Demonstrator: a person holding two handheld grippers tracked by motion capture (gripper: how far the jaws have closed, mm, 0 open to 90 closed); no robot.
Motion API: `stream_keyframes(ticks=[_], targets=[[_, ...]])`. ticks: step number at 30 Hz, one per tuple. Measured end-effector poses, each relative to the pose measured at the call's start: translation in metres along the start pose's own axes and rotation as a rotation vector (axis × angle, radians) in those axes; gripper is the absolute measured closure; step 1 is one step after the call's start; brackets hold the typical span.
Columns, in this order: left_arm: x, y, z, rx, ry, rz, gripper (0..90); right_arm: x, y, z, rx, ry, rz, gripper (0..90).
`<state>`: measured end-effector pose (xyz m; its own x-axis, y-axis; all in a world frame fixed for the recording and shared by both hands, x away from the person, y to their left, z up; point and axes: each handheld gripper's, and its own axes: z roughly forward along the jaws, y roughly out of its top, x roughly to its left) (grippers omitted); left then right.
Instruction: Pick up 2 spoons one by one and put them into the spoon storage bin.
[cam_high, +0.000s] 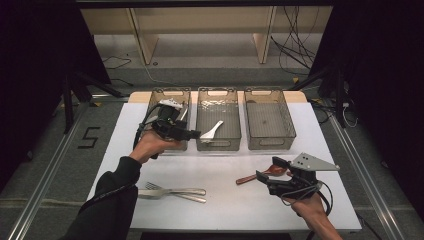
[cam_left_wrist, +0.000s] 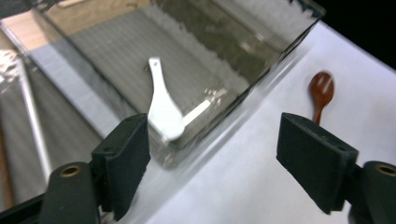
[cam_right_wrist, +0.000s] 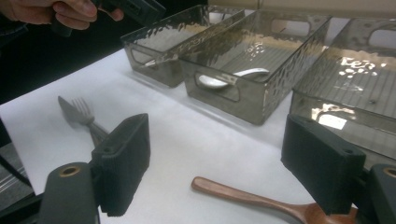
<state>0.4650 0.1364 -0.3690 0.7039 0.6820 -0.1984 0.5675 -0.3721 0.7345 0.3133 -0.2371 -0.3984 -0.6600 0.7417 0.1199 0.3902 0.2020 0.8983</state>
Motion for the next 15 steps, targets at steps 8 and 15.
stream_keyframes(ticks=[8, 15], targets=[[-0.01, -0.024, -0.007, -0.034, -0.006, -0.001, 21.2, -0.004, 0.003, 0.004, 0.045, 0.011, -0.057, 24.6], [-0.018, -0.042, -0.015, -0.051, -0.005, 0.019, 19.5, -0.016, 0.006, 0.018, 0.124, 0.042, -0.097, 24.3]])
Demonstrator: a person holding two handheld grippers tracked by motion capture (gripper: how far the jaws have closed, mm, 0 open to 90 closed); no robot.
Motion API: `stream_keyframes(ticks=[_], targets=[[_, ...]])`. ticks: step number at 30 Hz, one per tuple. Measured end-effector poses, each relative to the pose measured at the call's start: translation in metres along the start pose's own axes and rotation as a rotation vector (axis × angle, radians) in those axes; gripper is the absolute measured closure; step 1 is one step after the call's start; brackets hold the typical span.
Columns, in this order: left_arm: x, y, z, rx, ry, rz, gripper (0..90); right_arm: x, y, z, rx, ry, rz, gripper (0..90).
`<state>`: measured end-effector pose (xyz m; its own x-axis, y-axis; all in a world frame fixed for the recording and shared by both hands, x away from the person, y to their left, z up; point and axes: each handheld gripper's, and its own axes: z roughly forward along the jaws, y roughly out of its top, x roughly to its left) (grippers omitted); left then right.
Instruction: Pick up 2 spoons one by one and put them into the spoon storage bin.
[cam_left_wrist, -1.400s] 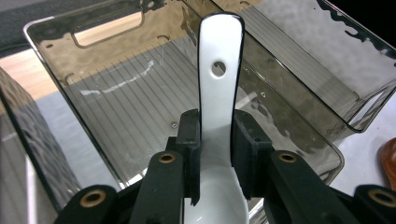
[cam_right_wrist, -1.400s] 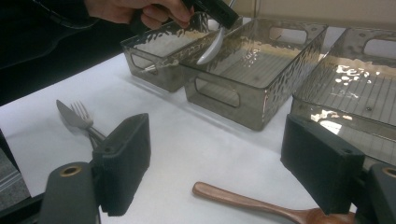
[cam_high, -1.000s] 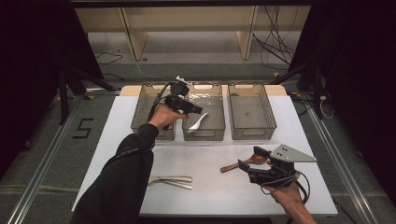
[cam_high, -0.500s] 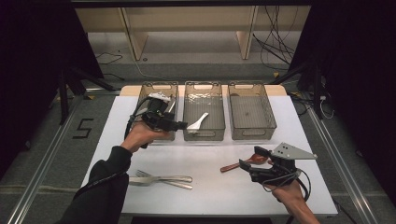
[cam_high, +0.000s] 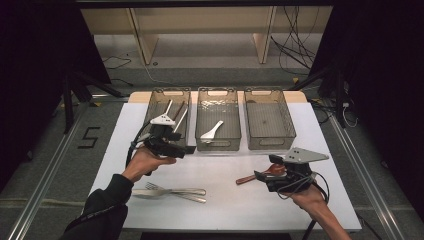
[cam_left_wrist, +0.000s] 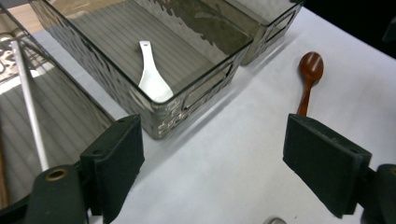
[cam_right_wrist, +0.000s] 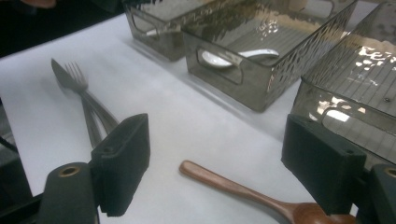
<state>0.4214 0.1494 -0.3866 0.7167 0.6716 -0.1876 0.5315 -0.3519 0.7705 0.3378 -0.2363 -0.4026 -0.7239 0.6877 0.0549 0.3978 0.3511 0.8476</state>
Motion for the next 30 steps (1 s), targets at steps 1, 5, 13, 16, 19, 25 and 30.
stream_keyframes(ticks=[1, 5, 13, 16, 19, 25, 30], targets=[[0.0, -0.002, -0.002, -0.003, -0.002, -0.005, 19.3, -0.002, 0.001, 0.002, 0.01, 0.004, -0.013, 24.3], [-0.003, -0.014, -0.011, -0.028, -0.012, -0.006, 19.1, -0.01, 0.004, 0.011, 0.052, 0.017, -0.024, 24.2], [-0.015, -0.031, -0.027, -0.081, -0.038, 0.025, 17.1, -0.017, 0.01, 0.033, 0.163, 0.018, -0.092, 24.3], [-0.017, -0.038, -0.03, -0.101, -0.039, 0.013, 17.1, -0.017, 0.012, 0.04, 0.199, 0.02, -0.128, 24.3], [-0.019, -0.045, -0.032, -0.102, -0.032, 0.012, 16.8, -0.019, 0.014, 0.047, 0.24, 0.026, -0.157, 24.4], [-0.021, -0.056, -0.035, -0.096, -0.023, 0.024, 16.4, -0.021, 0.016, 0.057, 0.299, 0.045, -0.201, 24.7], [-0.022, -0.059, -0.038, -0.113, -0.02, 0.022, 16.4, -0.024, 0.017, 0.063, 0.347, 0.056, -0.22, 25.3]])
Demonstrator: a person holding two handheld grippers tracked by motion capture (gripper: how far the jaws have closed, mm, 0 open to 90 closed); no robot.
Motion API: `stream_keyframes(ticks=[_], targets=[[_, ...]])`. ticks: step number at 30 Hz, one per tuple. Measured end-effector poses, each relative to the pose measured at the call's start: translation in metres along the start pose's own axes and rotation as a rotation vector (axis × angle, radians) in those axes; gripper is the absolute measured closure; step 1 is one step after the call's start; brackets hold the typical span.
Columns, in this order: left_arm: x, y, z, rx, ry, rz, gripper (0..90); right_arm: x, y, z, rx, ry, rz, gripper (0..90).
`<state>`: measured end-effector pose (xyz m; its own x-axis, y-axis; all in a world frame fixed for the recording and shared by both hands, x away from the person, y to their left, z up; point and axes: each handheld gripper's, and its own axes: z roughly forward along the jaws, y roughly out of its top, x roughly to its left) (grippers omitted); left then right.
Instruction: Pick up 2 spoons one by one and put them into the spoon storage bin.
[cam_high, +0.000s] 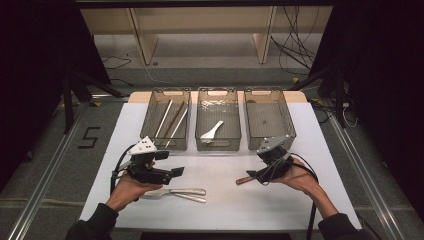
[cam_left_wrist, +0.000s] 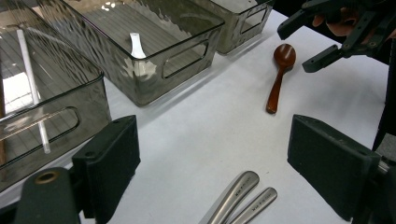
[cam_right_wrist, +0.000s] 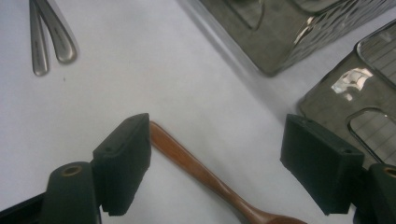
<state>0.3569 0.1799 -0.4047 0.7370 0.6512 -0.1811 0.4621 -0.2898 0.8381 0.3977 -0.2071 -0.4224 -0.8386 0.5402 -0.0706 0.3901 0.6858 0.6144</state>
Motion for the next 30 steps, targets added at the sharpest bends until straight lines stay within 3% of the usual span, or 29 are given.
stream_keyframes(ticks=[7, 9, 12, 19, 30], targets=[[-0.003, -0.006, -0.003, 0.014, 0.027, 0.014, 16.4, -0.005, 0.001, 0.008, 0.073, 0.029, -0.04, 25.6], [-0.004, -0.007, -0.004, 0.017, 0.033, 0.028, 16.4, -0.005, 0.001, 0.011, 0.115, 0.045, -0.059, 25.6], [-0.002, -0.008, -0.006, 0.013, 0.03, 0.017, 16.4, -0.007, -0.001, 0.016, 0.166, 0.036, -0.093, 26.1], [0.001, -0.01, -0.004, 0.013, 0.034, 0.012, 16.4, -0.014, -0.008, 0.027, 0.252, 0.023, -0.095, 29.3], [-0.001, -0.011, -0.002, 0.011, 0.028, 0.022, 16.4, -0.017, -0.013, 0.036, 0.309, 0.041, -0.132, 39.4]])
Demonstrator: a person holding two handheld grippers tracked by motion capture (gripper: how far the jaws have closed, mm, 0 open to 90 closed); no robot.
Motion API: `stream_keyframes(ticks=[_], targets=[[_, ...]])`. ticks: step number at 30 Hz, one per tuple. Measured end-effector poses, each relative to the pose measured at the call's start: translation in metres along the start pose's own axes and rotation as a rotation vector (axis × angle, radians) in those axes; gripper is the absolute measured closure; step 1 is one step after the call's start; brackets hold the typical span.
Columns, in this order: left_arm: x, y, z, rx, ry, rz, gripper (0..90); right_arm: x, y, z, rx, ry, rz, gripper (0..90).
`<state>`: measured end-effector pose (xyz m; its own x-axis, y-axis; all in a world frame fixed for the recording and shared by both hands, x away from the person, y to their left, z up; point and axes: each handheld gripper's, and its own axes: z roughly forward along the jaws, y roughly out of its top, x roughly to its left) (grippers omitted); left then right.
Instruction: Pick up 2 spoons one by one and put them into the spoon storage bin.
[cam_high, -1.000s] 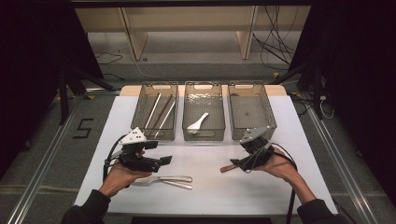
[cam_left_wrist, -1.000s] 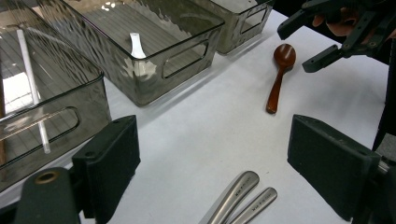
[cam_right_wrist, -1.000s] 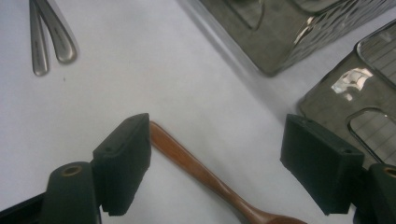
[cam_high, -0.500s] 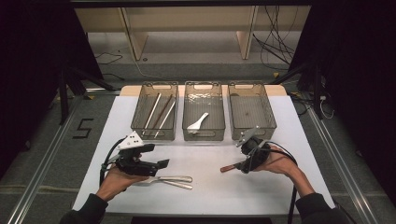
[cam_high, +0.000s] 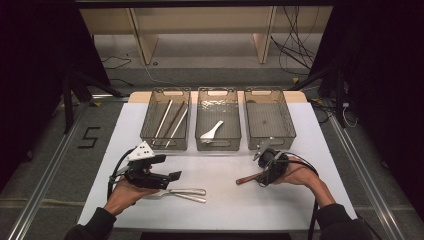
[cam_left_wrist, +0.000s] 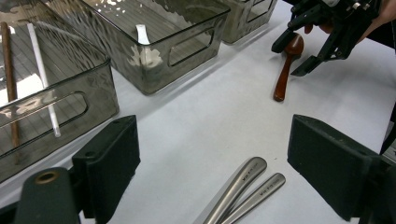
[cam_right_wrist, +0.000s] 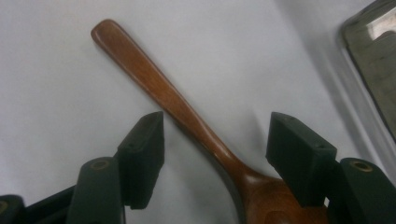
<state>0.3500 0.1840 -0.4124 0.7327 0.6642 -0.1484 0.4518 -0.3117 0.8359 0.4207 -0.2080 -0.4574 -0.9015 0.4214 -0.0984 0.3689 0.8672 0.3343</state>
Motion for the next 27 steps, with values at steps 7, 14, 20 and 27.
stream_keyframes(ticks=[7, 14, 20, 27], targets=[[0.0003, -0.0009, 0.0011, 0.011, -0.001, 0.008, 16.4, 0.0024, 0.0012, 0.0003, 0.032, 0.021, -0.005, 53.4], [0.0008, -0.0015, 0.0011, 0.013, 0.001, 0.005, 16.4, 0.0043, 0.0037, -0.0001, 0.058, 0.051, 0.008, 66.4], [0.0011, -0.0016, 0.0011, 0.016, 0.003, 0.005, 16.4, 0.0064, 0.0047, -0.0004, 0.073, 0.059, 0.011, 74.3], [0.0015, -0.0018, 0.0012, 0.017, 0.003, 0.004, 16.5, 0.0078, 0.0053, -0.0009, 0.084, 0.066, -0.002, 81.8]])
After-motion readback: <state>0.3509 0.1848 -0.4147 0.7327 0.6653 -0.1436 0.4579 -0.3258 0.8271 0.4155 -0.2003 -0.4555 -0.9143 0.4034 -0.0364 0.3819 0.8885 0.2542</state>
